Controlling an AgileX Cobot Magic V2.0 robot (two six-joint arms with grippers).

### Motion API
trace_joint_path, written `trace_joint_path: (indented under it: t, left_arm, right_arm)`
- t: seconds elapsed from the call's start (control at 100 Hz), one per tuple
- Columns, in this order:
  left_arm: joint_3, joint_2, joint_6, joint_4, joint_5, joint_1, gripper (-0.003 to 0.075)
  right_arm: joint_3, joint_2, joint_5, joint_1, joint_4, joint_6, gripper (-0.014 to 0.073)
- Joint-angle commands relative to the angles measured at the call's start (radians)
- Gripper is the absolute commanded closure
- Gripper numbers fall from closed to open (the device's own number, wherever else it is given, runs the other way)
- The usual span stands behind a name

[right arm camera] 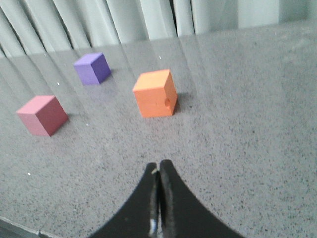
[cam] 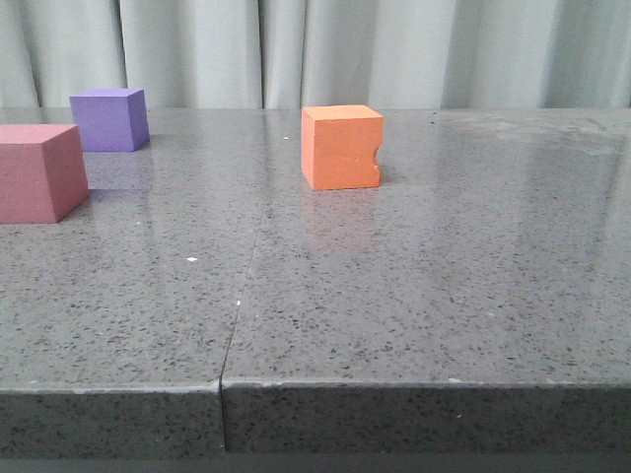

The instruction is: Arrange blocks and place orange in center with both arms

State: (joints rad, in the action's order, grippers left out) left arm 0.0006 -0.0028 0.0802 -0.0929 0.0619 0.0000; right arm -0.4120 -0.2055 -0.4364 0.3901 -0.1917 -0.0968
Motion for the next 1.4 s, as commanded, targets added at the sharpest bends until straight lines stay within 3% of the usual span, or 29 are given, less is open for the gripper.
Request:
trace_joint_path:
  t: [0.0,0.22,0.64,0.74,0.89,0.98,1.17,1.39]
  left_arm:
    - [-0.014,-0.032,-0.009,-0.008,-0.073,0.000,0.0741]
    - [-0.214,0.071,-0.009,-0.004,0.049,0.000,0.0741]
    - [-0.644,0.532,-0.009,-0.011,0.336,0.000,0.0724]
    - [-0.728,0.628,-0.007,-0.014,0.368,-0.009,0.0587]
    - [-0.814,0.739,-0.004,-0.015,0.383,-0.015,0.0180]
    - [-0.850,0.793,-0.005,-0.015,0.381,-0.015,0.0034]
    - [-0.922,0.892,0.030,-0.020,0.401,-0.015,0.0033]
    - [-1.028,1.028,0.207,-0.103,0.445,-0.015,0.0048]
  right_arm:
    - [-0.023,0.012,0.071,-0.002,-0.005,0.012,0.0649]
    - [-0.023,0.011,0.069,-0.002,-0.005,0.012,0.0649]
    - [-0.023,0.011,0.069,-0.002,-0.005,0.012,0.0649]
    - [-0.023,0.011,0.069,-0.002,-0.005,0.012,0.0649]
    - [-0.023,0.011,0.068,-0.003,-0.005,0.012,0.0649]
    - [-0.023,0.011,0.068,-0.003,-0.005,0.012,0.0649]
    - [-0.023,0.011,0.068,-0.003,-0.005,0.012,0.0649]
    - [-0.023,0.011,0.068,-0.003,-0.005,0.012,0.0649]
